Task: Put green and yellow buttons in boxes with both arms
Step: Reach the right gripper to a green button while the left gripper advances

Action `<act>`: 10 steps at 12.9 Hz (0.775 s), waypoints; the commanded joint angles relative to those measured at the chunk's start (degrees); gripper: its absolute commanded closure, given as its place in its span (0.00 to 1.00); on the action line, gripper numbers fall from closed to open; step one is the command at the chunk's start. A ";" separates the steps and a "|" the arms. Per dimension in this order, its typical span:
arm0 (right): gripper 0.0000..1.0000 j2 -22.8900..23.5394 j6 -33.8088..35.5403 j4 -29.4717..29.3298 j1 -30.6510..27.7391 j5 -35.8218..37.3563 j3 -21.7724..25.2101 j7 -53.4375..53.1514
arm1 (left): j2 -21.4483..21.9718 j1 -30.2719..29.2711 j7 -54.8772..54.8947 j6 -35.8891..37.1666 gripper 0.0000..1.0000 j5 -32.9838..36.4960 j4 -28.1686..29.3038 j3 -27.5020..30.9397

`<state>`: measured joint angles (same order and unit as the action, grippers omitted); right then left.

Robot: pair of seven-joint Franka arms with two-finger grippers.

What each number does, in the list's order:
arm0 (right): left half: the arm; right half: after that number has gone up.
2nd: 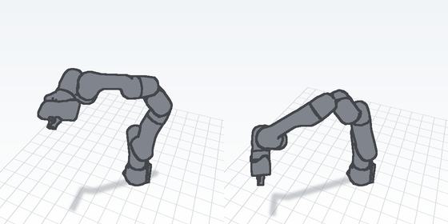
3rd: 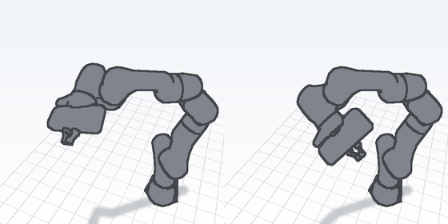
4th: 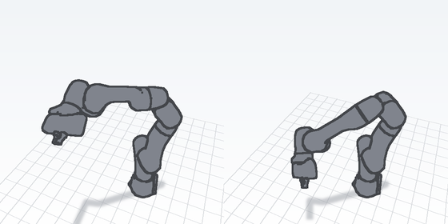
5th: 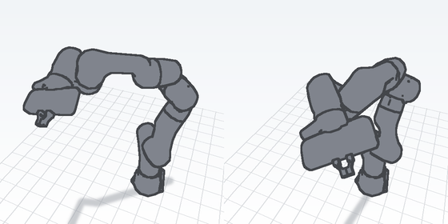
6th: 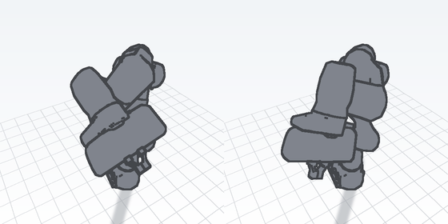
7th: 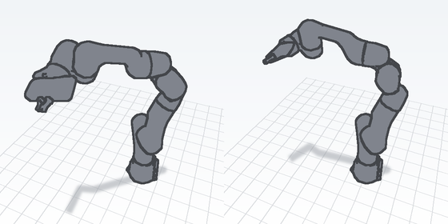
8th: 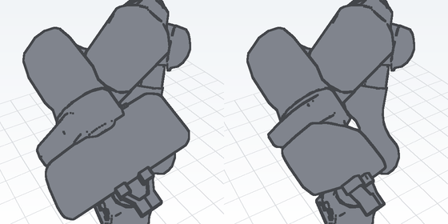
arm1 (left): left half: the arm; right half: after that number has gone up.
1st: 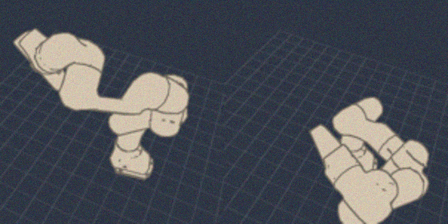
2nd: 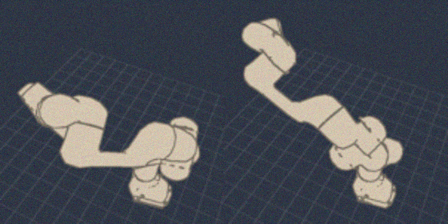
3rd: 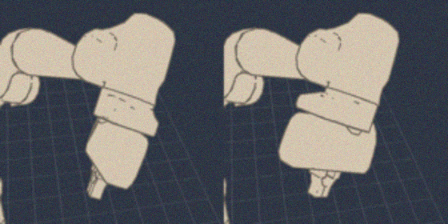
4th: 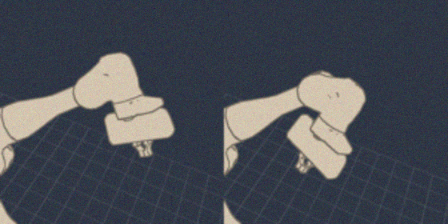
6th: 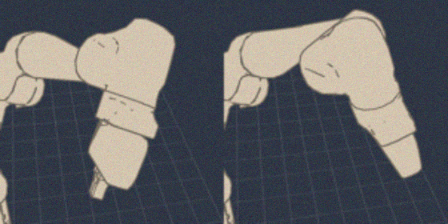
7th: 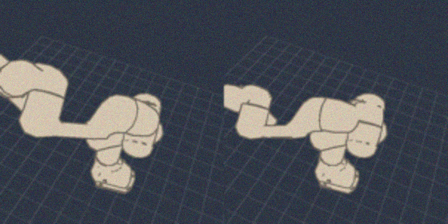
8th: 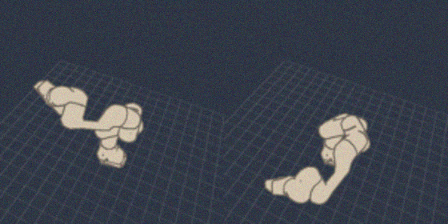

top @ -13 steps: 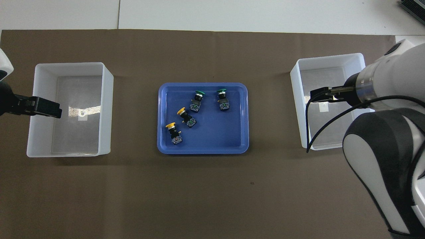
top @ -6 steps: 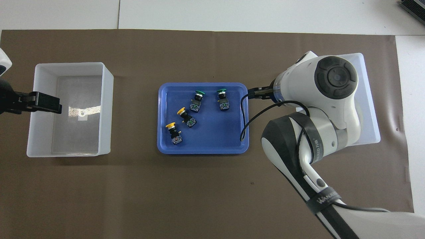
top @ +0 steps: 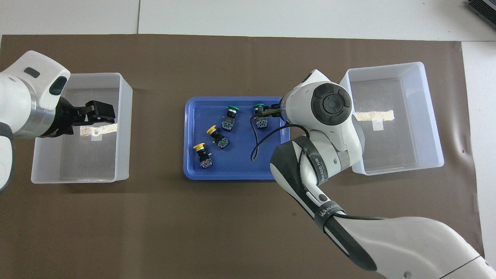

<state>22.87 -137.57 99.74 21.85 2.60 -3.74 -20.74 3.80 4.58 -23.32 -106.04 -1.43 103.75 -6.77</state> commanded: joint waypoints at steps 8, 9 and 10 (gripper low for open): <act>0.23 7.72 -7.54 -0.69 3.91 9.16 -0.04 -7.12 | -1.07 9.57 -17.64 -14.72 0.00 -0.06 11.29 0.62; 0.40 7.72 -7.80 -0.52 3.73 10.14 -0.04 -7.12 | -1.07 9.66 -17.72 -15.42 0.00 -0.15 11.90 0.62; 0.66 7.72 -7.80 -0.43 3.82 10.15 -0.04 -7.21 | -1.16 10.44 -17.90 -16.47 0.00 -0.06 12.52 0.62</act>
<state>29.98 -144.22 99.62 25.91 10.89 -3.67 -26.93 1.84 13.51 -40.22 -119.92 -1.44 114.02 -6.90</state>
